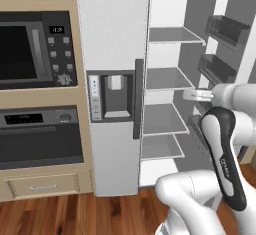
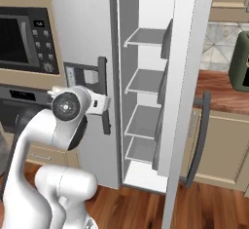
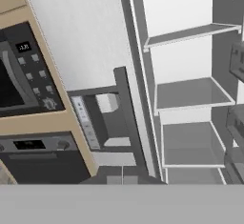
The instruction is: Place one of the steaks on the plate and the other in the bowl. Then place the bowl in the fridge.
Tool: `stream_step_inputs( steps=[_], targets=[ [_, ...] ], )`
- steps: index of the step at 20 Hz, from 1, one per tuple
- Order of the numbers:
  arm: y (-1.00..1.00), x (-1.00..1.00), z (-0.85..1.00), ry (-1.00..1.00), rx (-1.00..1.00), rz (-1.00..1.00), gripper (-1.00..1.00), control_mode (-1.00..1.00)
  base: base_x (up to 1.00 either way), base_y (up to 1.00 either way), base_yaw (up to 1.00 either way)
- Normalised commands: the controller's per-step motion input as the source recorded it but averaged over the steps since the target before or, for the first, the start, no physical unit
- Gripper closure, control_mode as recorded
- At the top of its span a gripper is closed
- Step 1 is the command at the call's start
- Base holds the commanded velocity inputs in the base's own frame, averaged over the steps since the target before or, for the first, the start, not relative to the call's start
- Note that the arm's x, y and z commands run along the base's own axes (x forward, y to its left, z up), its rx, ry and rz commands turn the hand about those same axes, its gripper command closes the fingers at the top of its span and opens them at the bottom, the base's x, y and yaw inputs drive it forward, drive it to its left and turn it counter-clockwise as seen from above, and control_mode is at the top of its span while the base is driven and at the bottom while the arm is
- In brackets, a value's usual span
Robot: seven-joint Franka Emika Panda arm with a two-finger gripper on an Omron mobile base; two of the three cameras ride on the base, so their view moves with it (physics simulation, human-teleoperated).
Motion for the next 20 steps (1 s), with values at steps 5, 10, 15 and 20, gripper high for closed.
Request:
stream_step_inputs(
  steps=[5,10,15,20],
  targets=[
    [0.07,-0.30,0.02,-0.01,0.03,-0.01,1.00,1.00,-0.20,0.07,0.00],
    [0.00,0.00,0.00,0.00,0.00,0.00,1.00,1.00,-1.00,0.44,0.00],
    [0.00,0.00,0.00,0.00,0.00,0.00,1.00,1.00,-1.00,0.04,-0.02],
    [0.00,0.00,0.00,0.00,0.00,0.00,-1.00,1.00,-1.00,-0.51,0.00]
  ],
)
